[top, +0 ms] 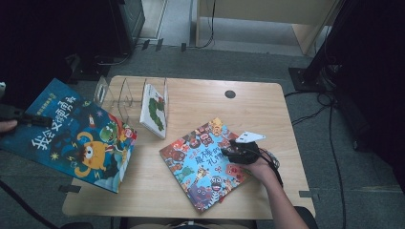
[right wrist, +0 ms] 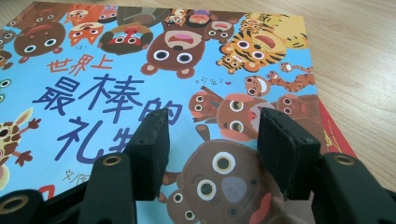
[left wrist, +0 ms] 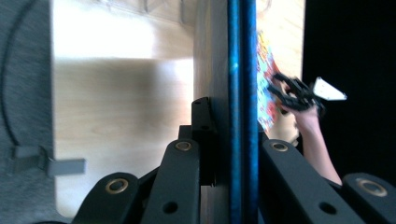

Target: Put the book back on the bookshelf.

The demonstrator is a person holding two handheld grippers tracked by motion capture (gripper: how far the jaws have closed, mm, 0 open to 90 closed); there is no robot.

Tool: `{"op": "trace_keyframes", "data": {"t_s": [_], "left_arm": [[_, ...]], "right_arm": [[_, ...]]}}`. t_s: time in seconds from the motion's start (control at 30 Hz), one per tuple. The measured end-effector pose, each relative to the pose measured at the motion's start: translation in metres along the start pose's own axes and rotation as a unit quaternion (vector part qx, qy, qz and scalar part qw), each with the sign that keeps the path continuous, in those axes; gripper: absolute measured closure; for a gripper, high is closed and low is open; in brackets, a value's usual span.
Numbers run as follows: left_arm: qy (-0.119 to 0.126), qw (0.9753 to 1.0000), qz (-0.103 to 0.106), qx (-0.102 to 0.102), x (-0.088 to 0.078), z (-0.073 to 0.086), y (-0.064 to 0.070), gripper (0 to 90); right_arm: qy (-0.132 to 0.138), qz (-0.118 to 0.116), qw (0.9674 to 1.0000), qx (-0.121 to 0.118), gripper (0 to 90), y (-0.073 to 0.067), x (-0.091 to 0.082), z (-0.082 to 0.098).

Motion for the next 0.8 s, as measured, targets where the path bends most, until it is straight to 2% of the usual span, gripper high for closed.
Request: {"op": "trace_keyframes", "data": {"t_s": [0.23,0.47,0.57,0.8], "left_arm": [[-0.004,0.9992,-0.039,0.008,-0.001,-0.022,0.01,83.1],[-0.009,0.9976,-0.067,0.014,-0.002,-0.033,0.021,83.3],[-0.003,0.9971,-0.075,0.014,-0.001,-0.037,0.025,83.3],[-0.008,0.9967,-0.079,0.017,0.003,-0.048,0.032,83.3]], "right_arm": [[0.001,0.0,1.0,-0.001,44.2,0.0,0.0,0.0],[0.0,0.0,1.0,-0.001,44.2,0.0,0.0,0.0],[0.001,0.0,1.0,-0.002,44.4,0.0,0.0,0.0],[0.001,0.001,1.0,-0.002,44.7,0.0,0.0,0.0]]}}
Point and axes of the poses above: each handheld gripper's, and its own axes: x roughly forward along the jaws, z roughly out of its underside, y roughly to its right, the point moved 3 cm from there along x, roughly forward along the jaws, and after that the axes turned 12 degrees about z, right-handed, at the moved point
